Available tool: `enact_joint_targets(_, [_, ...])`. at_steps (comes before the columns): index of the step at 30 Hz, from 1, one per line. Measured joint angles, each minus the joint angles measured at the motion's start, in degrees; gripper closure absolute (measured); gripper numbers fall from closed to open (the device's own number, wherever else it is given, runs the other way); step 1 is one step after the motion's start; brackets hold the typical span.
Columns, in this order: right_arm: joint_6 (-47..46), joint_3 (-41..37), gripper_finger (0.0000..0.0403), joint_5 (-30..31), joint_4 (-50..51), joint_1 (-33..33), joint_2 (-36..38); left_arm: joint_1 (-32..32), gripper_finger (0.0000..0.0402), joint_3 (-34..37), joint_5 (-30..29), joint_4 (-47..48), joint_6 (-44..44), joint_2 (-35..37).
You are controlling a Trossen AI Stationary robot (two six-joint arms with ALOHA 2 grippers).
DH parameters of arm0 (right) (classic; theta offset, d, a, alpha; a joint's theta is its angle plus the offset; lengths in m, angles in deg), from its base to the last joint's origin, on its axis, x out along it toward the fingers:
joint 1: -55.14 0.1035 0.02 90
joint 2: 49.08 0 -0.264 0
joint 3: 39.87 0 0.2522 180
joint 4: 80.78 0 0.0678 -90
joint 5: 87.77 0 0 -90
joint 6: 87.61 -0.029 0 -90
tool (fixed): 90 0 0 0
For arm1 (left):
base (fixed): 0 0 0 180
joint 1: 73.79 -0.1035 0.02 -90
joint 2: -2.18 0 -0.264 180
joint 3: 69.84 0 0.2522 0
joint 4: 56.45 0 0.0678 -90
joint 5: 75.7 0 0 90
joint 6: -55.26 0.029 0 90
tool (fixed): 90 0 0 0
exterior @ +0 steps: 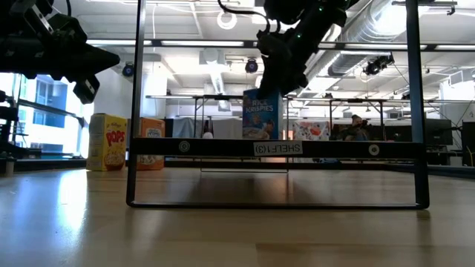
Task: Stack cereal on shelf
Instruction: Put the top blue cereal box on the shelf
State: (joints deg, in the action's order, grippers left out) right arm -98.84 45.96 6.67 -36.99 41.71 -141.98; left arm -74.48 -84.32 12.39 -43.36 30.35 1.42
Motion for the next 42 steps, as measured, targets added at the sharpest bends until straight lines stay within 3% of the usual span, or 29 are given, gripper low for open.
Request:
enact_joint_targets(5, [2.5,0.0,0.0148,-0.2,0.7,0.0,1.2,0.0,0.0401,0.0,0.0,0.0,0.0,0.0])
enact_joint_targets(18, [13.0,0.0,0.0146,-2.1,5.9,0.0,8.7,0.0,0.0401,0.0,0.0,0.0,0.0,0.0])
enact_joint_targets(25, [10.0,-0.1,0.0153,2.6,9.0,-0.2,11.1,0.0,0.0401,0.0,0.0,0.0,0.0,0.0])
enact_joint_targets(29, [5.9,-5.8,0.0215,2.7,8.0,-0.2,11.7,0.0,0.0401,0.0,0.0,0.0,0.0,0.0])
enact_joint_targets(34, [-2.5,-18.4,0.0374,1.1,-2.7,-0.4,18.7,0.0,0.0401,0.0,0.0,0.0,0.0,0.0])
enact_joint_targets(38, [-11.3,-27.8,0.0381,2.4,-14.6,-0.4,23.6,0.0,0.0401,0.0,0.0,0.0,0.0,0.0])
enact_joint_targets(42, [-17.7,-34.3,0.0399,4.0,-25.1,-0.7,23.6,0.0,0.0401,0.0,0.0,0.0,0.0,0.0])
